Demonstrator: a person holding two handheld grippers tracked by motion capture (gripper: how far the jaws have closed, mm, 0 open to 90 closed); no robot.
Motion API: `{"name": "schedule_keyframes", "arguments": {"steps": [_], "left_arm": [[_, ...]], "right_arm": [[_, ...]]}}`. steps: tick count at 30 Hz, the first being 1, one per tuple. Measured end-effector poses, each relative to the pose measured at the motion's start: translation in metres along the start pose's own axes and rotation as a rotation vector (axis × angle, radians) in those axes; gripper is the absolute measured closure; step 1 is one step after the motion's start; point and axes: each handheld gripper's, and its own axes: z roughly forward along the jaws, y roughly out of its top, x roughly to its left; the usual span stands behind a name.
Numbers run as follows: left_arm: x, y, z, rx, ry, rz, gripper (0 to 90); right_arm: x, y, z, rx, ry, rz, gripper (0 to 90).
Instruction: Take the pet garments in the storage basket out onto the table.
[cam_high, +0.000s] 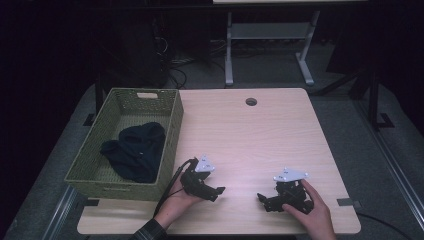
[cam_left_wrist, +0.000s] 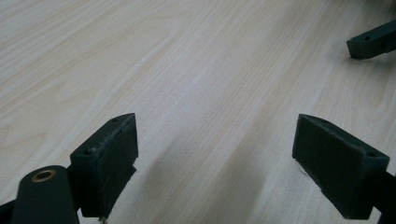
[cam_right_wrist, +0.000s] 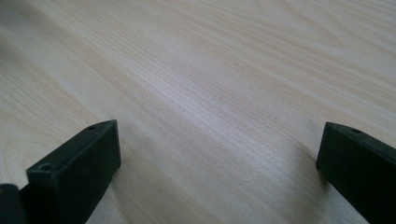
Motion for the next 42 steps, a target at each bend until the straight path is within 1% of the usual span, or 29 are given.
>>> {"name": "schedule_keyframes", "arguments": {"steps": [5,8,10,12,15,18,21,22,24,33,39,42], "left_arm": [[0.002,0.003,-0.004,-0.008,0.0,-0.005,13.9],[0.003,0.005,-0.007,-0.015,-0.001,-0.014,13.8],[0.004,0.007,-0.01,-0.019,0.006,-0.008,13.8],[0.006,0.009,-0.014,-0.033,0.013,-0.015,13.9],[0.007,0.01,-0.016,-0.034,0.017,-0.017,13.9],[0.008,0.014,-0.021,-0.044,0.024,-0.023,13.9],[0.01,0.017,-0.024,-0.047,0.031,-0.02,13.8],[0.01,0.017,-0.025,-0.054,0.031,-0.026,13.9],[0.011,0.019,-0.027,-0.053,0.029,-0.032,13.9],[0.015,0.029,-0.038,-0.069,0.034,-0.04,13.9],[0.017,0.038,-0.044,-0.071,0.034,-0.029,13.8],[0.018,0.042,-0.046,-0.068,0.027,-0.025,13.8]], "right_arm": [[0.0,0.0,0.0,0.0,0.0,0.0,0.0],[0.0,0.0,0.0,0.0,0.0,0.0,0.0],[0.0,0.0,0.0,0.0,0.0,0.0,0.0],[0.0,0.0,0.0,0.0,0.0,0.0,0.0],[0.0,0.0,0.0,0.0,0.0,0.0,0.0],[0.0,0.0,0.0,0.0,0.0,0.0,0.0],[0.0,0.0,0.0,0.0,0.0,0.001,0.0],[0.0,0.0,0.0,0.0,0.0,0.0,0.0],[0.0,0.0,0.0,-0.002,-0.001,-0.003,0.0],[0.0,0.0,0.0,-0.002,0.001,-0.002,0.0],[0.0,0.0,0.0,-0.002,0.0,-0.003,0.0],[0.0,0.0,0.0,-0.003,0.0,-0.003,0.0]]}}
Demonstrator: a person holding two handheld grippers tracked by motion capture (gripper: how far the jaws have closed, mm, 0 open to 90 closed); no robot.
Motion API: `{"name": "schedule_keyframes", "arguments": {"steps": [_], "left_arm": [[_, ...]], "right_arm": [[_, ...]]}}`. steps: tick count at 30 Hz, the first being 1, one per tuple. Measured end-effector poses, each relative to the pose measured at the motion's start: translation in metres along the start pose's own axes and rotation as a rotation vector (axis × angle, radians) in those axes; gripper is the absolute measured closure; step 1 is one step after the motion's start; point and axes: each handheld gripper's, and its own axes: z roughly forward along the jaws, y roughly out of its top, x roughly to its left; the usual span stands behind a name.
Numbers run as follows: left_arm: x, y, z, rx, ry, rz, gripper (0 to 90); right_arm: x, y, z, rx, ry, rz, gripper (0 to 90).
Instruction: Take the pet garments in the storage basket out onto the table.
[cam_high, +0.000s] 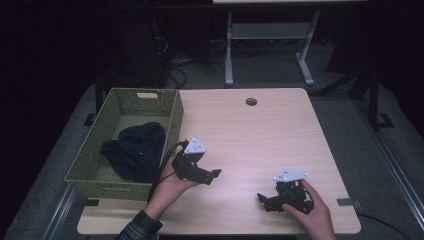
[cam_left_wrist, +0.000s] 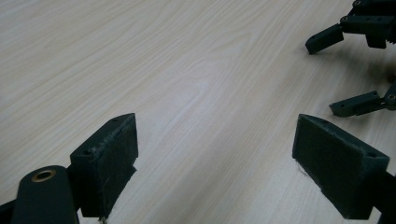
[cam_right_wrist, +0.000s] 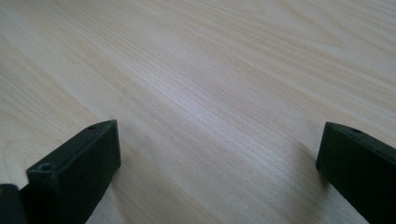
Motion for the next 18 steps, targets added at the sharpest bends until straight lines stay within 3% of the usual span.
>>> {"name": "schedule_keyframes", "arguments": {"steps": [18], "left_arm": [[0.009,0.018,-0.013,-0.012,-0.002,0.005,13.9]], "right_arm": [[0.0,0.0,0.0,0.003,0.001,0.004,0.0]]}}
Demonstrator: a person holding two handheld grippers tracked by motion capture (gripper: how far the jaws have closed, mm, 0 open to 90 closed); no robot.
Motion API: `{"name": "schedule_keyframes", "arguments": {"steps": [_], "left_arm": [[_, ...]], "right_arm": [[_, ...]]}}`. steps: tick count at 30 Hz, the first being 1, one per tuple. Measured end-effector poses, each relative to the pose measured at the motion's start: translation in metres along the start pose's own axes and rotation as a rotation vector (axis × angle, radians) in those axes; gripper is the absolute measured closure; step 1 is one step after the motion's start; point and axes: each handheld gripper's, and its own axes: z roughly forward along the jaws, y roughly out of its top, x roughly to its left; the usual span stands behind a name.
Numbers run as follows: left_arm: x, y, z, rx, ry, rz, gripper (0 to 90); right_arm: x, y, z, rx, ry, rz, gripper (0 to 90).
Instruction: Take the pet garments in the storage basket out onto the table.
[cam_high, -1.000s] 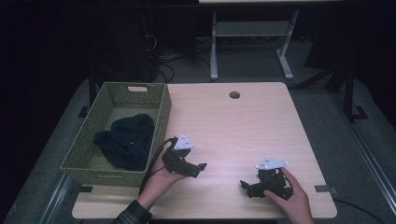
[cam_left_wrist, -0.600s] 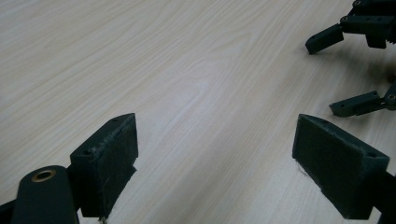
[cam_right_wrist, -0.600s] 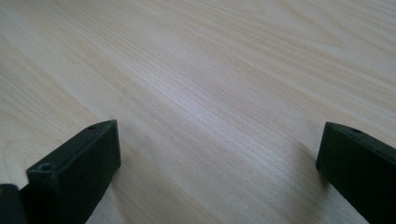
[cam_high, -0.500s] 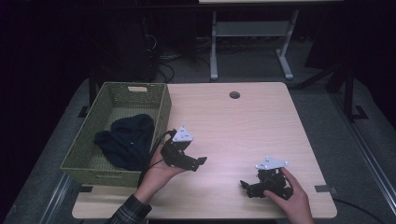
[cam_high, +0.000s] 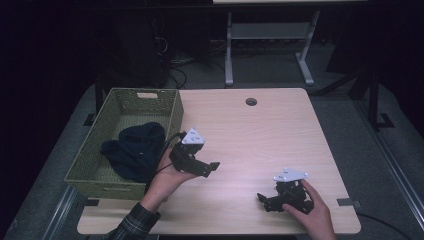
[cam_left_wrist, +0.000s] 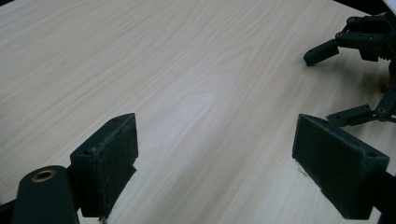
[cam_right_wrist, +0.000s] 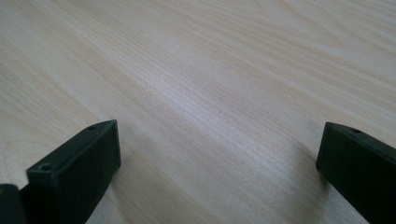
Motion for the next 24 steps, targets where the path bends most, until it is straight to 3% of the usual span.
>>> {"name": "schedule_keyframes", "arguments": {"steps": [16,24], "left_arm": [[0.02,0.015,-0.014,-0.002,-0.001,0.004,14.0],[0.029,0.014,-0.025,-0.014,0.007,-0.012,14.1]], "right_arm": [[0.0,0.0,0.0,0.0,0.001,0.0,0.0],[0.0,0.0,0.0,0.0,0.001,0.0,0.0]]}}
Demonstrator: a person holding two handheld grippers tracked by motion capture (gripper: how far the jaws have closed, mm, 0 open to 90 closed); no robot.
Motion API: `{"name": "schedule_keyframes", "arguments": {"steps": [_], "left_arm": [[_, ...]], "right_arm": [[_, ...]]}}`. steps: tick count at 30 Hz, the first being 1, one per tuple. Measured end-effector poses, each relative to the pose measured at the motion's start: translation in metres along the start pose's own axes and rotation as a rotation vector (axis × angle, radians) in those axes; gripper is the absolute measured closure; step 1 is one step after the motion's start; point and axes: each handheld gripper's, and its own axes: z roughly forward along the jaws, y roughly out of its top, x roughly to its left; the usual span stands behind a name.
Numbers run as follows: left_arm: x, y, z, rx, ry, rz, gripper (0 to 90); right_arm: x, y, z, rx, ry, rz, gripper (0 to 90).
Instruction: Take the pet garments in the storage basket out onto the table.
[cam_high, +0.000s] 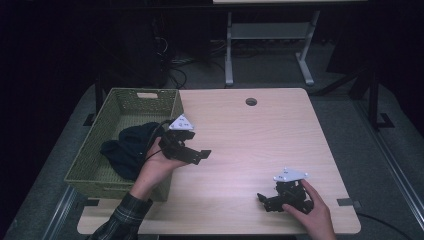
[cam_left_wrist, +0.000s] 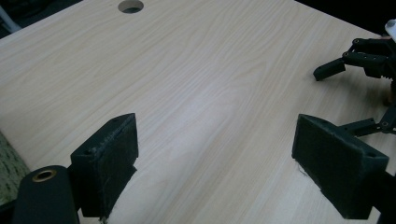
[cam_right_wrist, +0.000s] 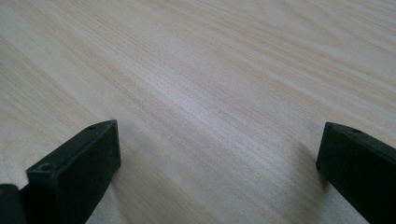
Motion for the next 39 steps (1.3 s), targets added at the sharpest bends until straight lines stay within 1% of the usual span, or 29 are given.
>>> {"name": "schedule_keyframes", "arguments": {"steps": [1,5,15,16,17,19,28,29,33,35,39], "left_arm": [[0.001,0.0,-0.001,-0.005,0.002,-0.007,14.1],[0.004,-0.001,-0.006,-0.003,0.005,-0.001,14.1],[0.017,-0.005,-0.021,-0.017,0.023,-0.022,14.1],[0.018,-0.005,-0.022,-0.017,0.023,-0.017,14.1],[0.019,-0.006,-0.023,-0.023,0.025,-0.026,14.1],[0.022,-0.007,-0.026,-0.016,0.029,-0.025,14.1],[0.032,-0.011,-0.034,-0.023,0.053,-0.047,14.1],[0.034,-0.012,-0.035,-0.02,0.057,-0.04,14.1],[0.04,-0.015,-0.039,-0.02,0.068,-0.05,14.1],[0.044,-0.016,-0.043,-0.017,0.075,-0.049,14.1],[0.051,-0.019,-0.051,-0.017,0.091,-0.059,14.1]], "right_arm": [[0.0,0.0,0.0,0.0,0.0,0.0,0.0],[0.0,0.0,0.0,0.0,0.0,0.0,0.0],[0.0,0.0,0.0,0.0,0.0,0.0,0.0],[0.0,0.0,0.0,0.0,0.0,0.0,0.0],[0.0,0.0,0.0,0.0,0.0,0.0,0.0],[0.0,0.0,0.0,0.0,0.0,0.0,0.0],[0.0,0.0,0.0,0.0,0.0,0.0,0.0],[0.0,0.0,0.0,0.0,0.0,0.0,0.0],[0.0,0.0,0.0,0.0,0.0,0.0,0.0],[0.0,0.0,0.0,-0.001,0.0,0.0,0.0],[0.0,0.0,0.0,0.0,0.0,0.0,0.0]]}}
